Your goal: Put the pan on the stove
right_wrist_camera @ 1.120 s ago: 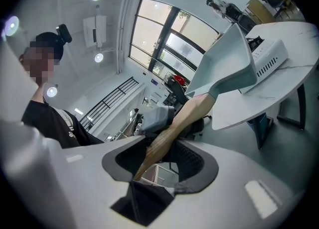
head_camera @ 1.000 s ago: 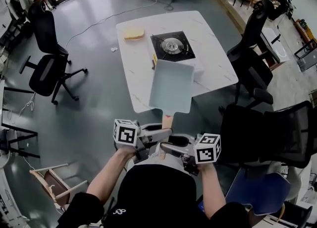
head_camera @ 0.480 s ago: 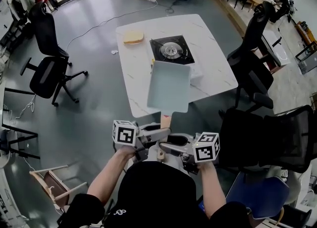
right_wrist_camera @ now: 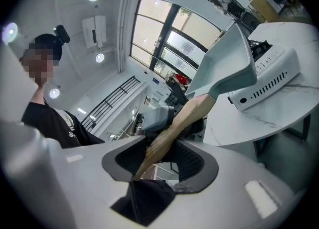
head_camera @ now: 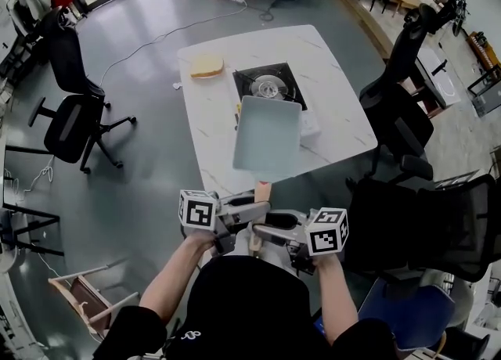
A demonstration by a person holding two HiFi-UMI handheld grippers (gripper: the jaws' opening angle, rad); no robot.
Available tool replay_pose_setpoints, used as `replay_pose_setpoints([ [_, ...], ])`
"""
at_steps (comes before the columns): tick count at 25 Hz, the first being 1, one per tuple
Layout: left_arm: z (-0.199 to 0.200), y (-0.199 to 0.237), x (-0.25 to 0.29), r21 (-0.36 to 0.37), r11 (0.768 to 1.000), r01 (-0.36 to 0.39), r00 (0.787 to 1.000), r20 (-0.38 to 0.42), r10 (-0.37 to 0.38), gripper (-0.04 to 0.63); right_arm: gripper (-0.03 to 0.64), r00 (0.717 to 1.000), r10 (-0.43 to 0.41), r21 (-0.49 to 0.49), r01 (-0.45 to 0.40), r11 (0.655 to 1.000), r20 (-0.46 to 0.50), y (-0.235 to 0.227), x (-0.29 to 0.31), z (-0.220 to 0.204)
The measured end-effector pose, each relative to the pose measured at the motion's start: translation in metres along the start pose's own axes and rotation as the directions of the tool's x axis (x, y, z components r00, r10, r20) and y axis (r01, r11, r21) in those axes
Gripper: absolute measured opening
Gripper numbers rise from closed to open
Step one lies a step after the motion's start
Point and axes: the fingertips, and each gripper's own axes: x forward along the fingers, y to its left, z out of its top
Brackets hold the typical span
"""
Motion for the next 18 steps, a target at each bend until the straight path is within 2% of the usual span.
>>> replay_pose_setpoints([
  [18,0.086,0.054,0.016,-0.04,0.998,-0.045,0.999,-0.021,0.044,0.199,0.181,1.0,0.014,0.05,-0.014,0.999,-0.01,-0.067,0.018,0.075],
])
